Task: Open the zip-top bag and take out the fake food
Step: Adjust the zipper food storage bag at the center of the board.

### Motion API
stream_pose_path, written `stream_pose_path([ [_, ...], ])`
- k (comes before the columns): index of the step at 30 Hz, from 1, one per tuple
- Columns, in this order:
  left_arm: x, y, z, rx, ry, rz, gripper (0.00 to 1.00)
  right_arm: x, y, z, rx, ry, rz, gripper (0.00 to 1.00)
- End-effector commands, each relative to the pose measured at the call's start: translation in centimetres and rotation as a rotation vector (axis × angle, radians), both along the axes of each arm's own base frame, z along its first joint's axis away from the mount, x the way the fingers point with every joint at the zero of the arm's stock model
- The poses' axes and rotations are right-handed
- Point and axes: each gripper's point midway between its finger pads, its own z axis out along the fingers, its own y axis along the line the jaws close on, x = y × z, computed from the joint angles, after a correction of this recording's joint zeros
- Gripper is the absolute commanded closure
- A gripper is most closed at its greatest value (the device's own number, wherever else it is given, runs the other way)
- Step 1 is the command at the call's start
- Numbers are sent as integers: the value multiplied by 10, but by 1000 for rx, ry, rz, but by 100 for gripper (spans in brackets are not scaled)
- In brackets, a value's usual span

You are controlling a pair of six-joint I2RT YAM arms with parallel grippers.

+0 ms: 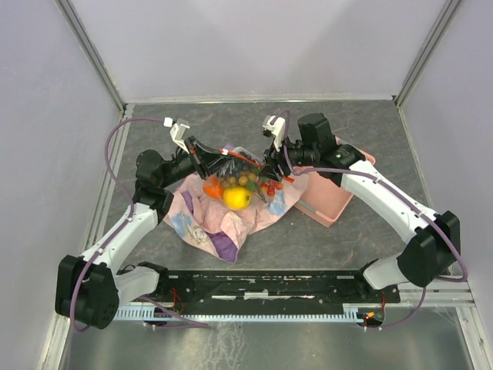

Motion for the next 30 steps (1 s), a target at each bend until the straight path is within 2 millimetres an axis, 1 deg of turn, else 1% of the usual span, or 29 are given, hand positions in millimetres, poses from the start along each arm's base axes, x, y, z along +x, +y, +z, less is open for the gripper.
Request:
stream_pose_path([
  [1, -28, -4, 56, -56, -138, -93, 97, -2, 3, 22, 42, -64, -28, 53],
  [3, -33, -4, 61, -62, -142, -106, 97, -9, -3, 31, 52, -78, -39, 68],
  [5, -37, -5, 66, -74, -138, -116, 97, -21, -8, 42, 72, -90, -46, 82],
  [6, -38, -7, 67, -80, -126, -124, 97, -29, -12, 47, 75, -95, -47, 87],
  [8, -43, -13, 70, -85, -110, -148, 97, -46, -21, 56, 71, -107, -55, 93],
  [12, -54, -33, 68, -88, -84, -214, 97, -79, -42, 62, 86, -89, -92, 98],
  [16, -64, -58, 55, -86, -23, -285, 97, -112, -66, 64, 101, -45, -141, 98],
  [18, -68, -72, 41, -76, 19, -316, 97, -126, -82, 67, 101, -46, -171, 98],
  [20, -70, -89, 23, -63, 66, -348, 97, -133, -93, 65, 86, -38, -198, 98],
  [22, -75, -104, 6, -53, 98, -386, 97, -136, -100, 57, 55, -17, -223, 98],
  [24, -76, -118, -13, -40, 120, -411, 97, -132, -105, 41, 9, 8, -255, 98],
  [27, -63, -126, -44, -22, 135, -394, 97, -117, -109, 10, -66, 33, -320, 98],
  [29, -48, -128, -62, 14, 126, -347, 97, -105, -108, -5, -94, 34, -357, 98],
  [30, -41, -129, -67, 26, 121, -330, 97, -100, -105, -10, -104, 36, -364, 98],
])
